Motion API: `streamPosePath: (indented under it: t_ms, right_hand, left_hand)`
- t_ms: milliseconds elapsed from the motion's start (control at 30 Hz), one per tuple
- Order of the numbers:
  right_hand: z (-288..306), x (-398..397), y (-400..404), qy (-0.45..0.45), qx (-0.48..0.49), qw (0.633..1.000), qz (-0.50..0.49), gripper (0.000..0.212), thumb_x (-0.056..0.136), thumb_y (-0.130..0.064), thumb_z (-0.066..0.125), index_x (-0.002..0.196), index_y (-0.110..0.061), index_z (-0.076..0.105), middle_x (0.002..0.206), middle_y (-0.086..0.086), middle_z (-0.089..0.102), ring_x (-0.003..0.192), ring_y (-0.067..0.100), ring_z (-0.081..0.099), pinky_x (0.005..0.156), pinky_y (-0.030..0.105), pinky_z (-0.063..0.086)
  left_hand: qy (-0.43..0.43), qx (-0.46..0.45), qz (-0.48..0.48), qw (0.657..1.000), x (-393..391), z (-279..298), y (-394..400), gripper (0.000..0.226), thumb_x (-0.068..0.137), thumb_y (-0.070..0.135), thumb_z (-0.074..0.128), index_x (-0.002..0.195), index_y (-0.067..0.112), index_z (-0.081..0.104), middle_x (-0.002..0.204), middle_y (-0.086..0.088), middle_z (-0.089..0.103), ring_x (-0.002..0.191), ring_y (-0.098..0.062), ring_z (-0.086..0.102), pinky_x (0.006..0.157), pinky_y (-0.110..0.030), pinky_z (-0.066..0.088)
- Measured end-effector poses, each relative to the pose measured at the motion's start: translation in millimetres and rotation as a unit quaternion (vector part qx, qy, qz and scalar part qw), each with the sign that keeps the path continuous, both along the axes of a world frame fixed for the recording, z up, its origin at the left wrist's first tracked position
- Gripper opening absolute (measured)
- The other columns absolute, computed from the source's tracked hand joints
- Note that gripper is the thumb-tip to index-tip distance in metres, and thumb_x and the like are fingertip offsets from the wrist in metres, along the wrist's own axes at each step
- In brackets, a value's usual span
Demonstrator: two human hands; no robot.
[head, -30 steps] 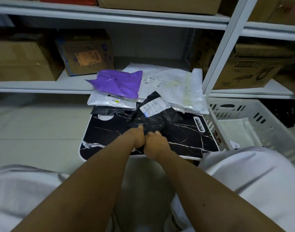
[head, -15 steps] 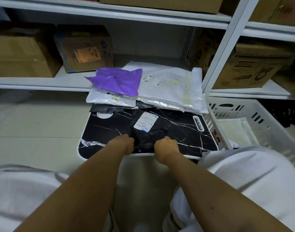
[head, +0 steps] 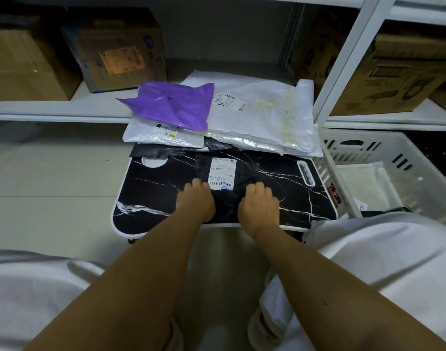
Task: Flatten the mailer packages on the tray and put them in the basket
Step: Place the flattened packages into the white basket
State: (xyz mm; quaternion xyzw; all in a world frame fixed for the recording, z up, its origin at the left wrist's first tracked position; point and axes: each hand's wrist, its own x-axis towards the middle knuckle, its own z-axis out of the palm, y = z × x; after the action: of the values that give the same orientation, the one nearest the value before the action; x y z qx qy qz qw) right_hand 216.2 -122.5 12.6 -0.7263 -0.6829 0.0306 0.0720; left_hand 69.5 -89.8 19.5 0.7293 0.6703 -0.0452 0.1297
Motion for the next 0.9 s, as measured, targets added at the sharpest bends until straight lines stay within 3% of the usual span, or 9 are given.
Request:
streamPosePath:
  t_ms: [100,167,367,433,533,600,667,767,900]
  right_hand:
    - [-11.8,-4.1,-2.5,-0.006,-0.022,0.996,0.083,0.051,0.103,-0.034,0.033,0.15,-0.018,0.024,0.161,0.003,0.012,0.149,0.023,0.007,0.118,0.047,0.016]
    - [-25.4,-0.8,-10.0,-0.037,-0.06,0.99,0.119,0.062,0.103,-0.038,0.029,0.155,-0.02,0.0,0.162,0.001,-0.009,0.149,0.021,-0.012,0.119,0.048,0.002]
    - [-57.2,11.2,-32.8,-0.053,-0.123,0.981,0.143,0.065,0.102,-0.044,0.022,0.153,-0.021,-0.01,0.16,0.004,-0.019,0.146,0.028,-0.02,0.117,0.049,-0.005]
    - [-57.7,12.1,-32.9,-0.059,-0.124,0.979,0.148,0.065,0.102,-0.043,0.024,0.154,-0.021,-0.009,0.161,0.004,-0.018,0.147,0.028,-0.019,0.117,0.049,-0.005]
    - [-57.6,10.2,-22.4,-0.039,-0.113,0.983,0.14,0.059,0.102,-0.041,0.027,0.155,-0.023,0.007,0.163,0.003,-0.001,0.149,0.027,-0.006,0.119,0.047,-0.001]
    - [-56.5,4.9,-11.8,-0.018,-0.067,0.991,0.113,0.052,0.099,-0.037,0.026,0.146,-0.02,0.04,0.155,0.006,0.034,0.144,0.028,0.026,0.119,0.044,0.011]
    - [-52.5,1.4,2.5,-0.004,-0.009,0.995,0.098,0.052,0.092,-0.032,0.023,0.12,-0.015,0.063,0.126,0.007,0.061,0.118,0.026,0.053,0.11,0.038,0.031]
    - [-43.6,0.1,23.3,0.006,-0.026,0.996,0.089,0.031,0.1,-0.018,0.033,0.125,-0.014,0.05,0.122,0.006,0.051,0.11,0.024,0.046,0.092,0.034,0.04]
    - [-43.4,-1.4,28.0,-0.046,-0.013,0.996,0.077,0.038,0.101,-0.024,0.035,0.139,-0.02,0.036,0.139,0.006,0.038,0.124,0.024,0.038,0.097,0.037,0.036]
  left_hand:
    - [-0.004,0.045,-0.073,0.996,15.3,-16.6,-3.2,0.062,0.102,0.04,0.03,0.152,0.012,0.006,0.16,-0.014,0.0,0.147,-0.031,0.0,0.118,-0.046,0.018]
    - [-0.011,0.082,-0.095,0.992,22.1,-30.6,-12.4,0.062,0.103,0.042,0.022,0.152,0.017,-0.006,0.159,-0.011,-0.013,0.147,-0.03,-0.011,0.119,-0.046,0.008]
    - [-0.014,0.041,-0.103,0.994,21.0,-79.4,-49.6,0.059,0.094,0.051,-0.006,0.144,0.025,-0.024,0.157,-0.003,-0.023,0.146,-0.021,-0.018,0.117,-0.042,-0.007]
    - [-0.01,0.043,-0.099,0.994,22.3,-84.7,-51.4,0.059,0.092,0.053,-0.011,0.142,0.025,-0.025,0.157,-0.003,-0.021,0.146,-0.021,-0.016,0.117,-0.041,-0.007]
    - [-0.013,0.027,-0.092,0.995,24.3,-77.0,-42.7,0.058,0.101,0.047,0.007,0.151,0.024,-0.01,0.161,-0.001,-0.01,0.148,-0.02,-0.007,0.12,-0.042,0.003]
    - [-0.014,0.058,-0.082,0.995,25.1,-67.3,-35.1,0.052,0.103,0.044,0.017,0.151,0.026,0.013,0.159,0.0,0.015,0.143,-0.022,0.02,0.113,-0.039,0.022]
    - [-0.023,0.098,-0.078,0.992,27.8,-60.5,-26.5,0.04,0.101,0.036,0.029,0.14,0.025,0.034,0.142,0.001,0.042,0.121,-0.022,0.043,0.094,-0.035,0.038]
    - [-0.059,0.085,-0.071,0.992,37.1,-57.9,-12.3,0.04,0.096,0.024,0.043,0.135,0.017,0.035,0.127,-0.001,0.047,0.112,-0.023,0.048,0.088,-0.035,0.046]
    - [0.033,0.117,-0.092,0.988,39.9,-58.2,-7.2,0.049,0.096,0.029,0.039,0.141,0.015,0.027,0.133,-0.007,0.039,0.122,-0.025,0.041,0.101,-0.038,0.037]
